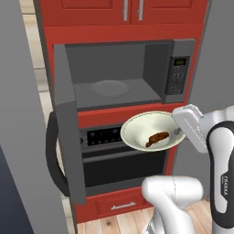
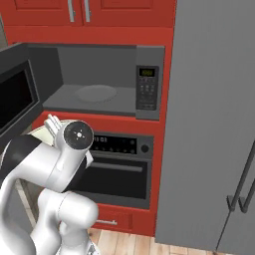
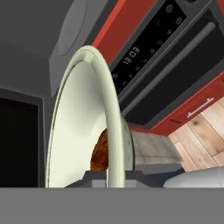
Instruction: Remove the kiwi from the bowl and place it on the small plate. Then place the bowl with only the chicken drumstick in the microwave, close the door, and press the start button to microwave the chicken drumstick.
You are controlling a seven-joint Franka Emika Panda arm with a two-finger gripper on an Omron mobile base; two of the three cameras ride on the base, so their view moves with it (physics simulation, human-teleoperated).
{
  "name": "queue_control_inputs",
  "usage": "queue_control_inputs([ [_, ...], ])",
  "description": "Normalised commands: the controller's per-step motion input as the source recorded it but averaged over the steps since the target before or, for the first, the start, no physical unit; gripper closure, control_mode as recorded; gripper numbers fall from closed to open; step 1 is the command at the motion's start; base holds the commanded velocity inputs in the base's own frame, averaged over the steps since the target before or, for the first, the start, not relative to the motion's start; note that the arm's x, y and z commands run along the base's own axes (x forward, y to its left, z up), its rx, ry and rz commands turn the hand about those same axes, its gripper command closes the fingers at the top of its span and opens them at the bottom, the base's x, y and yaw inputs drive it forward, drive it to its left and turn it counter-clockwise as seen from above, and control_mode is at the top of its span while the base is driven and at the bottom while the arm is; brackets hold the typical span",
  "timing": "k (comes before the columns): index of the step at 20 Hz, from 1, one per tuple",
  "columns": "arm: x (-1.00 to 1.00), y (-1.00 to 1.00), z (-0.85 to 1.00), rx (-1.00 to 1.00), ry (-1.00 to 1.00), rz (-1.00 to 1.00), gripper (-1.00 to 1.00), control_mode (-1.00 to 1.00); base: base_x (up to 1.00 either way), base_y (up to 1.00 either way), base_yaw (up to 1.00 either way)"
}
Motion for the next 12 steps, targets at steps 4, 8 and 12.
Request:
queue_control_inputs([
  [4,0.0,0.0,0.0,0.0,0.0,0.0,1.0,1.0,0.01,0.0,0.1],
  [8,0.0,0.0,0.0,0.0,0.0,0.0,1.0,1.0,0.0,0.0,0.0],
  [12,0.0,0.0,0.0,0.01,-0.01,0.0,1.0,-1.0,0.0,0.0,0.0],
])
